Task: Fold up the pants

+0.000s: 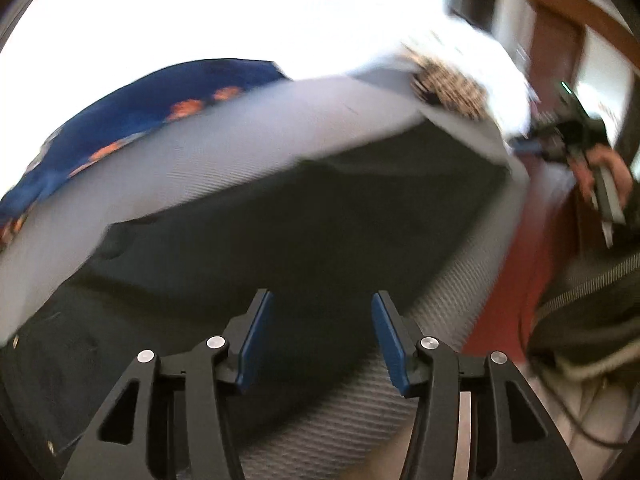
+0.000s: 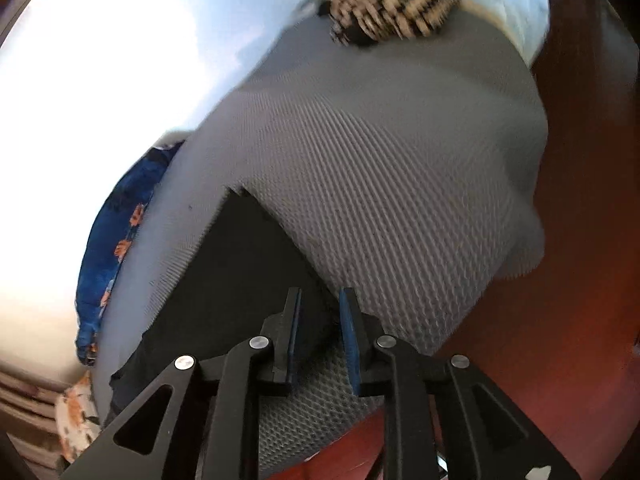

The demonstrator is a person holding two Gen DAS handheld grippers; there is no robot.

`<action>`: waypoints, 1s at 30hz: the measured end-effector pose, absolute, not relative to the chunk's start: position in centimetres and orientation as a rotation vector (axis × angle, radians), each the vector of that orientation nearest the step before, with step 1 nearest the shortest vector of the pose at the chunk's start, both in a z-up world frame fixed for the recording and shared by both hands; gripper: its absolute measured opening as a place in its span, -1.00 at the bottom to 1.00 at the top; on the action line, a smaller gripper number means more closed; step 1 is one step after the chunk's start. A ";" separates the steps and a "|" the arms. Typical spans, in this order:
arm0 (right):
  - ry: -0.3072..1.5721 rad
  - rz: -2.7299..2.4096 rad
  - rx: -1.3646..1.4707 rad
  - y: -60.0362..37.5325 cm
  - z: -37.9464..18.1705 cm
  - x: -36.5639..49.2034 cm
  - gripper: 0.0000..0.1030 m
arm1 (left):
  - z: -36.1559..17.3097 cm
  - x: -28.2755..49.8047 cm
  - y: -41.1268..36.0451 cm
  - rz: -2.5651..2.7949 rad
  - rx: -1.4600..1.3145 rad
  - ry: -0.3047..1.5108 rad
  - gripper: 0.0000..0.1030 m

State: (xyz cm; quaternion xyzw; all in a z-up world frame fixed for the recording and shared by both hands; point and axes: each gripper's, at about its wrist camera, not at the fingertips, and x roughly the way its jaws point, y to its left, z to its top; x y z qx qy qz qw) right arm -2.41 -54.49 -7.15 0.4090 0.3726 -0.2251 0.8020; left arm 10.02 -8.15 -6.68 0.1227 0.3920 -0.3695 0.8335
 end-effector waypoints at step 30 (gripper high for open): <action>1.344 0.690 0.231 -12.1 -13.9 33.8 -0.56 | -10.9 18.9 14.4 -0.109 -0.010 0.874 0.04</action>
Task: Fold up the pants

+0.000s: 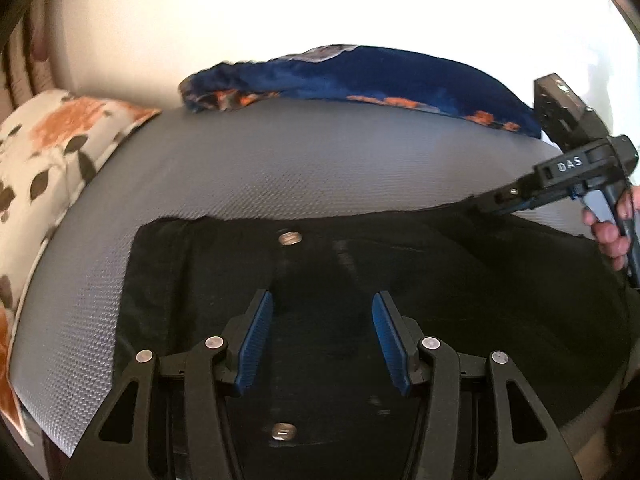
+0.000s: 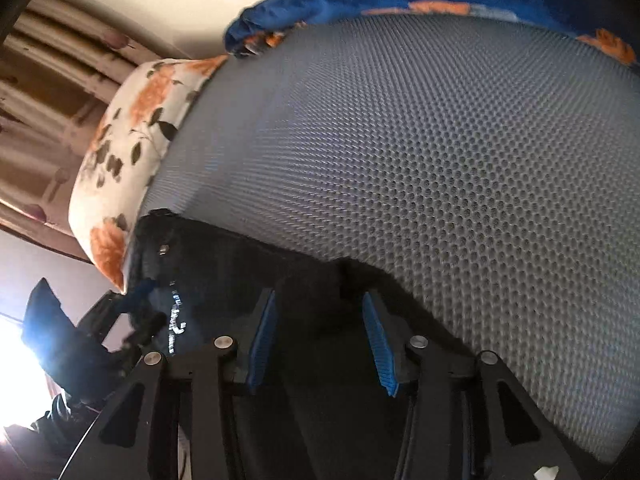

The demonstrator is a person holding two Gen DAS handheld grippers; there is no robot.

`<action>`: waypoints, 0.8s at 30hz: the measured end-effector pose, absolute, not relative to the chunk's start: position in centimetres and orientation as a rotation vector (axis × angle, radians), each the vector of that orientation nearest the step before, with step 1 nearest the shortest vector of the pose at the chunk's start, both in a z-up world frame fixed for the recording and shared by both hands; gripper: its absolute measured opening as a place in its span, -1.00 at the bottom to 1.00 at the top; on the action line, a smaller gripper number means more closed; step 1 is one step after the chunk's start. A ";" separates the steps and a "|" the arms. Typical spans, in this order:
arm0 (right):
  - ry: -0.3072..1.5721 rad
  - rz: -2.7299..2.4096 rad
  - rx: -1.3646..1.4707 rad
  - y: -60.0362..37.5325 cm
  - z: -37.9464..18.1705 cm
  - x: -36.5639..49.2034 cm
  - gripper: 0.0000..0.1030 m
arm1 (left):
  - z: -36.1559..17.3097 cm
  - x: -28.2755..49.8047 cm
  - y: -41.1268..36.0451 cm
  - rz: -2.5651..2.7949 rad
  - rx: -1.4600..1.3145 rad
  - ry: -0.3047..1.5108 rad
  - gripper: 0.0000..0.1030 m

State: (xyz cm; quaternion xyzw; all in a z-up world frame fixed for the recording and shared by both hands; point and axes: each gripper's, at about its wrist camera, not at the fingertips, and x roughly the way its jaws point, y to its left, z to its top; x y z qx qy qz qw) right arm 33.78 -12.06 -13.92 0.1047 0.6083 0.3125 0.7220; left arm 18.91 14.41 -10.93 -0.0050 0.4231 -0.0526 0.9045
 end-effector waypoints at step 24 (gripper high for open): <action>1.137 0.538 0.287 -17.5 -7.7 32.3 -0.34 | -7.5 20.7 7.1 -0.317 0.140 0.784 0.21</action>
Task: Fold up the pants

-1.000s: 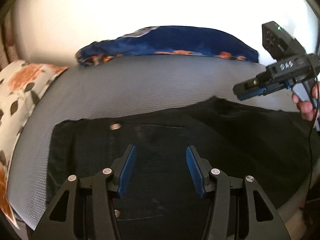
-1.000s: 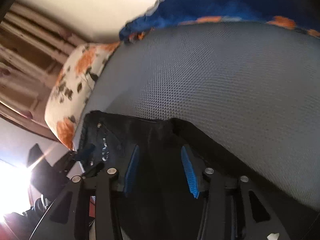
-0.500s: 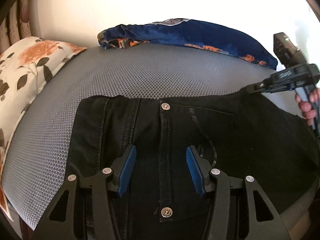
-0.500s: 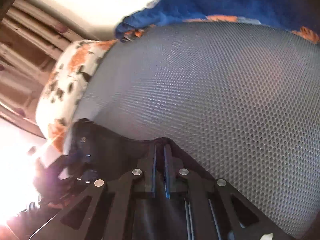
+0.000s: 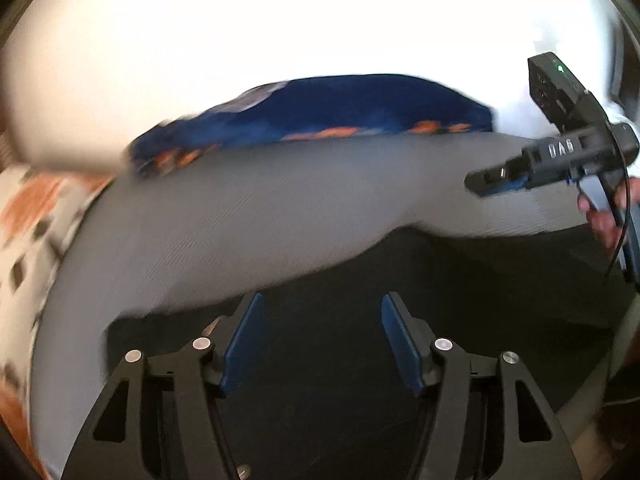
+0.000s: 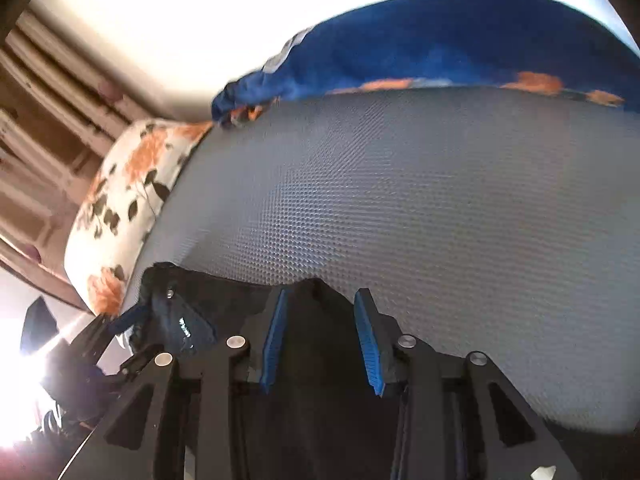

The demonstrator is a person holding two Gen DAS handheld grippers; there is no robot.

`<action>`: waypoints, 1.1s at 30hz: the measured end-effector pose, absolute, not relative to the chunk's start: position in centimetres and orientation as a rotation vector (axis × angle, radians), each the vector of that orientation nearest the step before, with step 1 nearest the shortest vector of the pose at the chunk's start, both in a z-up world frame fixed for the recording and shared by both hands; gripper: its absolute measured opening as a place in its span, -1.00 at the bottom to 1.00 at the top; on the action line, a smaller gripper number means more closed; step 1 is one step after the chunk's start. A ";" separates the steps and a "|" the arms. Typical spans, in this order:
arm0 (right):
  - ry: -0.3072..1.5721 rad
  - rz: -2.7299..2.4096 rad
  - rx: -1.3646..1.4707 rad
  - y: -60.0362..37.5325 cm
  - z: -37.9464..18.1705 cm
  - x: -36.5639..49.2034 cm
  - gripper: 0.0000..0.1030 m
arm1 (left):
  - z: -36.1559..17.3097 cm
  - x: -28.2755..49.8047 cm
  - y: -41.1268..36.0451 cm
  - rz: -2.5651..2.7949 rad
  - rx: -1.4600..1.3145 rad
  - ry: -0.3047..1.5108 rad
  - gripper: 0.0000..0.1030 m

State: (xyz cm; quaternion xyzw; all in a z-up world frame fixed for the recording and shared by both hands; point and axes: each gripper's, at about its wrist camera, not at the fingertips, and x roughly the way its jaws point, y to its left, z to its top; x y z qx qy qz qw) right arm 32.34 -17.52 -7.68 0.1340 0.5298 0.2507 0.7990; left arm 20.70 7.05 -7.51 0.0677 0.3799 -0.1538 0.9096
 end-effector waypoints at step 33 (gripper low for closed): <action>1.129 0.280 0.096 -20.0 -10.4 23.7 -0.24 | -10.4 25.2 2.8 -0.345 0.093 0.943 0.17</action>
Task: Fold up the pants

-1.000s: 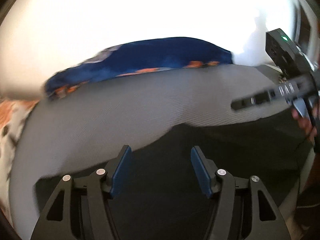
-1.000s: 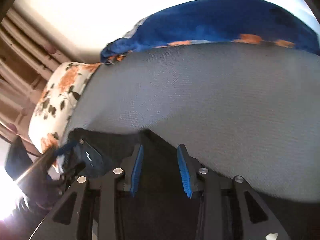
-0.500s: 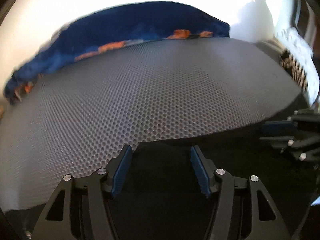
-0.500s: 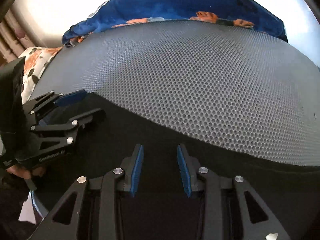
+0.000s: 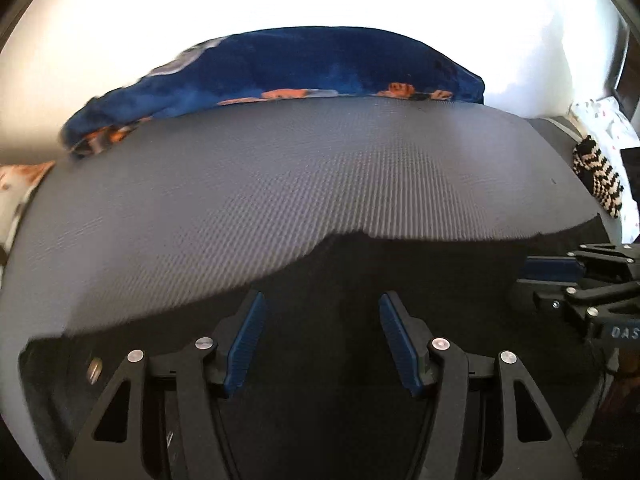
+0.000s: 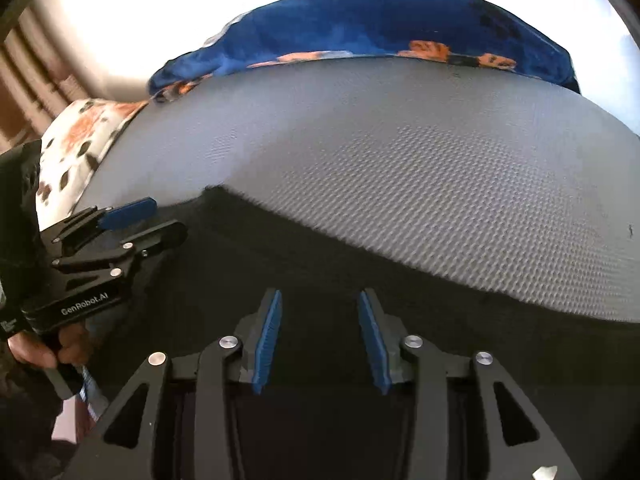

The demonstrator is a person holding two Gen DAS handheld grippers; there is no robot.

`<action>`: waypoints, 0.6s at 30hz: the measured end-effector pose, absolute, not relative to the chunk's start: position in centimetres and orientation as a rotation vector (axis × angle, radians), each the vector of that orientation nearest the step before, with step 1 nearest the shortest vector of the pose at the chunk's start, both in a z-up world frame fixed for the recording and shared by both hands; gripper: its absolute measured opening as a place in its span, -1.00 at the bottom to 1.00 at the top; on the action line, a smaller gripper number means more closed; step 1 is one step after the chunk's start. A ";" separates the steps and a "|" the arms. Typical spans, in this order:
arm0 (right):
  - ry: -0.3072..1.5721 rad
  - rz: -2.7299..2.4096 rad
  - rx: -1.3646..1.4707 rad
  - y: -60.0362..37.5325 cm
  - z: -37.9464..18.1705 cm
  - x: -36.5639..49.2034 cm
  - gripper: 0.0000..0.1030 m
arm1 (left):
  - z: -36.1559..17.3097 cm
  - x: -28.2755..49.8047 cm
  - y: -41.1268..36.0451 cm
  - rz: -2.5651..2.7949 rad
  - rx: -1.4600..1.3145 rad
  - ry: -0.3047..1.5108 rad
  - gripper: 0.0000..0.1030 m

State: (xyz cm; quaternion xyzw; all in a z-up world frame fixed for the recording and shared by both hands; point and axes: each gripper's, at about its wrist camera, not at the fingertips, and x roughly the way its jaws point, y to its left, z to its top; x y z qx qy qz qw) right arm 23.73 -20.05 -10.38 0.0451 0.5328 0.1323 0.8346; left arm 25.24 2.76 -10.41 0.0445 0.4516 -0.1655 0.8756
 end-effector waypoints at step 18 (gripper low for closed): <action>1.167 0.109 0.003 -24.1 -11.6 19.3 -0.15 | -12.7 18.9 10.4 -0.179 0.137 0.982 0.30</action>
